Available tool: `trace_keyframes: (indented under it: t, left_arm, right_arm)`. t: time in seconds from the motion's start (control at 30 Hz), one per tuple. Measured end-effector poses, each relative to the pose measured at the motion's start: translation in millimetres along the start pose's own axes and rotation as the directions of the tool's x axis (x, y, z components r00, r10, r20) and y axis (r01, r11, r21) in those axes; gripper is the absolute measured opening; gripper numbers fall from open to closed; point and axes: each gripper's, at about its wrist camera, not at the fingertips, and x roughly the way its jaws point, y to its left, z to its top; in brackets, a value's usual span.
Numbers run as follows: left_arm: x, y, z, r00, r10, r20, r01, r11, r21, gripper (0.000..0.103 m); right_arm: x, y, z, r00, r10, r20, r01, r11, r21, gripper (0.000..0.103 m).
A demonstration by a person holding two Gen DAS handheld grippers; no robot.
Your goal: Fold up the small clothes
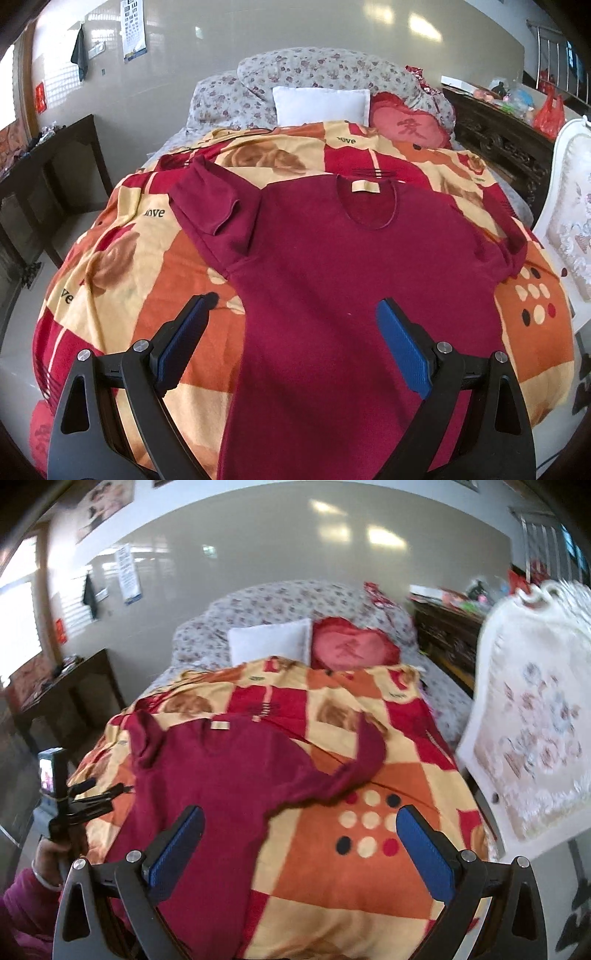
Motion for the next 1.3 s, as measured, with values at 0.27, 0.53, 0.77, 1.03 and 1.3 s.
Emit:
trace_keyframes:
  t: [0.27,0.53,0.77,1.03,1.3]
  left_arm:
    - [-2.9,6.0,-0.5,1.000,-0.006,-0.024,0.005,0.999,-0.033,0.092]
    - [0.5,13.3,2.1,0.999,0.030,-0.027,-0.031,0.998,-0.053,0.092]
    - [8.9,13.3,1.7,0.999,0.018,-0.050,-0.021,0.997,-0.071,0.092]
    - [14.7,10.3,0.6,0.998,0.009,-0.064,-0.013,0.998,-0.067,0.092]
    - [21.1,11.2,0.8,0.997,0.000,-0.075,-0.005,0.998,-0.070,0.092]
  right_arm:
    - [81.5,66.0,-6.4,0.999,0.024,-0.028,-0.025,0.999,-0.023,0.103]
    - [142.6,99.9,-9.0,0.998,0.017,-0.056,-0.017,1.000,-0.008,0.103]
    - [162.8,102.9,-11.3,0.996,-0.004,-0.088,0.008,0.999,0.041,0.103]
    - [175.9,106.1,-13.9,0.994,-0.011,-0.112,0.017,0.998,0.052,0.103]
    - [191.4,111.8,-14.5,0.990,-0.030,-0.138,0.038,0.998,0.058,0.103]
